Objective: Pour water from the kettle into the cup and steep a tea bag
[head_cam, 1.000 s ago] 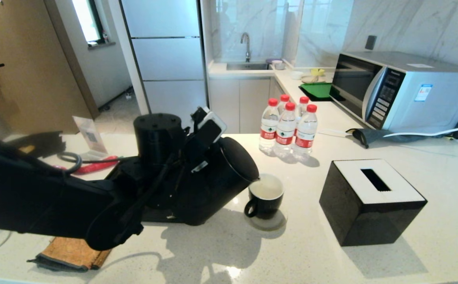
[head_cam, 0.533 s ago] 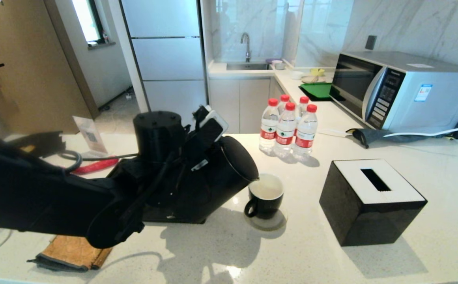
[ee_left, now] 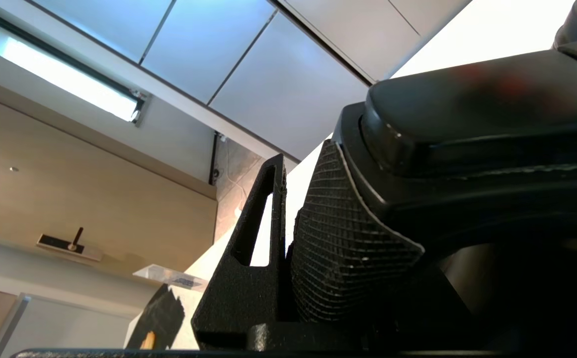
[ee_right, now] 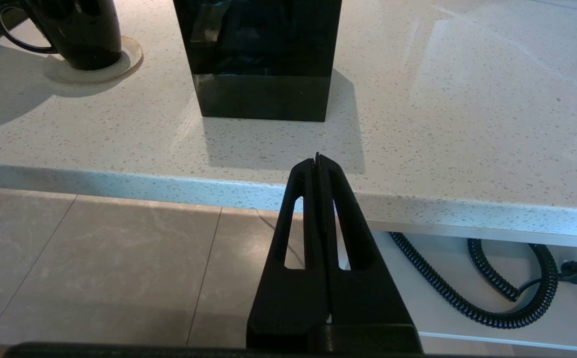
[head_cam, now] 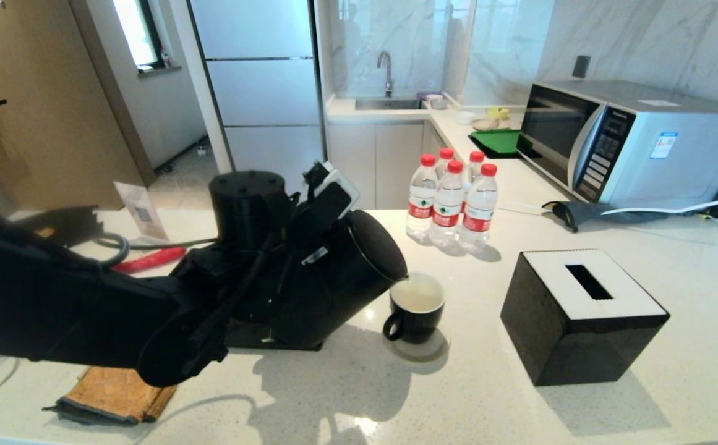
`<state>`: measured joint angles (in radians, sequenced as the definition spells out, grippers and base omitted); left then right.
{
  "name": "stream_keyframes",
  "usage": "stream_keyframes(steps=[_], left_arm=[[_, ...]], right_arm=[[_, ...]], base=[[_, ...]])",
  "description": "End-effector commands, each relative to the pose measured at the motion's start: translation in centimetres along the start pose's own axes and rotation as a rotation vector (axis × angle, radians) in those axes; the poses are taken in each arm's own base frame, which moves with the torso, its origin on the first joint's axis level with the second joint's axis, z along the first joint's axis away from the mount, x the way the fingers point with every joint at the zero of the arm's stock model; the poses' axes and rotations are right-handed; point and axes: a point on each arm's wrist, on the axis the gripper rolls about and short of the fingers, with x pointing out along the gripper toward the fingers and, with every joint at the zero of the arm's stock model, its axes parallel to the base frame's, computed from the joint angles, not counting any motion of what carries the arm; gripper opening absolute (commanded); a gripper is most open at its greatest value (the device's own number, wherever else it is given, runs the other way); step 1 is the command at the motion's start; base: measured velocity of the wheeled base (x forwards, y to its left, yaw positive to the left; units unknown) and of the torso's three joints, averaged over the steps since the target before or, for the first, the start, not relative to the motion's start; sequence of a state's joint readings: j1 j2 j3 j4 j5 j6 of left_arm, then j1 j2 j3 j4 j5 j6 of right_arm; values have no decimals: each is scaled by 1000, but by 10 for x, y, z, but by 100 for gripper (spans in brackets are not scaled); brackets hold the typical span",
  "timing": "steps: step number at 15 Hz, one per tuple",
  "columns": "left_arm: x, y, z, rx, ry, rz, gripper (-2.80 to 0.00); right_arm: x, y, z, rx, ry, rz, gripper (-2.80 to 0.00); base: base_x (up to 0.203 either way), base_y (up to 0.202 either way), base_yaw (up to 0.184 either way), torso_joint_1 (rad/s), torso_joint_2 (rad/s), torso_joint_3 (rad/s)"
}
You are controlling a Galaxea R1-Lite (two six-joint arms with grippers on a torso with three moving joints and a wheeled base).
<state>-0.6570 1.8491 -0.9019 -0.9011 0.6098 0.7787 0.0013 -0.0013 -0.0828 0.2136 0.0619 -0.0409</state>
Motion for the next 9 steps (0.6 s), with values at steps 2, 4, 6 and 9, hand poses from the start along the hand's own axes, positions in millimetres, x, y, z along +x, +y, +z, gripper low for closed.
stream_keyframes(steps=[2,4,6,9], left_arm=[[1,2,4,7,-9,13,-280],[1,3,4,9,-11,15,-280],[1,3,5,10,-12,16,-280],[-2,1,9,7,-7,27,-280]], right_arm=[[0,0,0,0,2,1,-280],[0,0,0,0,2,1,-280],[0,0,0,0,2,1,-280],[0,0,0,0,2,1,-280]], base=[[0,0,0,0,0,0],[0,0,0,0,0,0],[0,0,0,0,0,0],[0,0,0,0,0,0]])
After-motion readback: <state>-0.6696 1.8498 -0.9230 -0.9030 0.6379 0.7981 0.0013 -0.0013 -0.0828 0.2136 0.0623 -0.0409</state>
